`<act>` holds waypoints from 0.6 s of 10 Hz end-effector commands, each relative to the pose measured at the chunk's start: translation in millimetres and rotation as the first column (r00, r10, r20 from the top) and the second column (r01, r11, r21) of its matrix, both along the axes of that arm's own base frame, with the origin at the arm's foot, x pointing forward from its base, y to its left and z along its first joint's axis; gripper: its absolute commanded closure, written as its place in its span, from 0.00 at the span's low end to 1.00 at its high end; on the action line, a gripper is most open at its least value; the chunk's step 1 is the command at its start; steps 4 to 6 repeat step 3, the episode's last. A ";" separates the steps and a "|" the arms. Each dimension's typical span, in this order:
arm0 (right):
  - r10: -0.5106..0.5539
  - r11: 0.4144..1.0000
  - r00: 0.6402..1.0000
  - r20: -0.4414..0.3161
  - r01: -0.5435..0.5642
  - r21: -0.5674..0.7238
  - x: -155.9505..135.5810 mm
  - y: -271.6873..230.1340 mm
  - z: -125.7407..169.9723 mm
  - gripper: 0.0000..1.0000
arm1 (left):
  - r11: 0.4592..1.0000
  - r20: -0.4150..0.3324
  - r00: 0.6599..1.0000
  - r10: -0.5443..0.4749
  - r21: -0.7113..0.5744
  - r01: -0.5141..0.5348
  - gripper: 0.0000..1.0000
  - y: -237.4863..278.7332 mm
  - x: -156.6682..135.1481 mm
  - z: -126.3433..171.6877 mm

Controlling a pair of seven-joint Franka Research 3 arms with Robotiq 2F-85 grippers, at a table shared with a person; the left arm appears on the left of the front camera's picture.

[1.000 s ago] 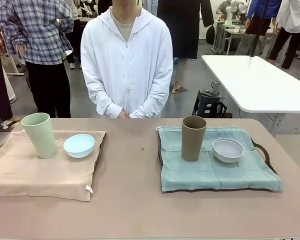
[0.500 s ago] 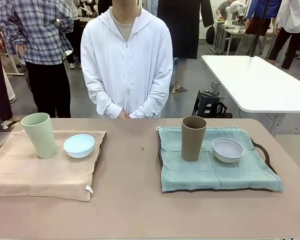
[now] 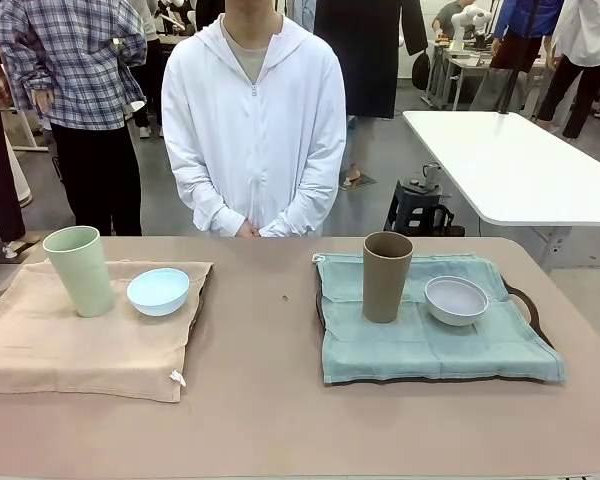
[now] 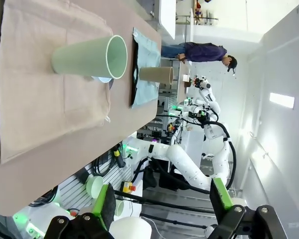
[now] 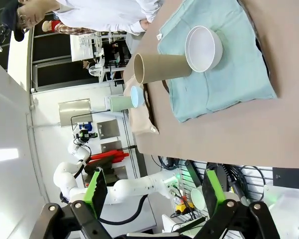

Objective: Set up a tray with a mat and arrange the tableware.
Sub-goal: Place the Picnic Bowl and Reusable plastic cup back onto the Handle tray in front of the human's position.

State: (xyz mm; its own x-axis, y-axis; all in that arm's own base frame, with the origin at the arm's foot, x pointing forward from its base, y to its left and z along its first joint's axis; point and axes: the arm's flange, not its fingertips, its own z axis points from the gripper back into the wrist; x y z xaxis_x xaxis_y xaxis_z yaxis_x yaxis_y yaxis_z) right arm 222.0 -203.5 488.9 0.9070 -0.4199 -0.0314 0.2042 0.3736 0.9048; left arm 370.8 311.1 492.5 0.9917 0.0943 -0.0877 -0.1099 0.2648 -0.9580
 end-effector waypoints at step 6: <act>0.015 1.000 1.000 0.019 -0.015 0.004 -0.7 -1.9 -1.1 0.00 | 1.000 -0.010 1.000 0.018 0.005 -0.018 0.00 -4.2 -3.3 2.8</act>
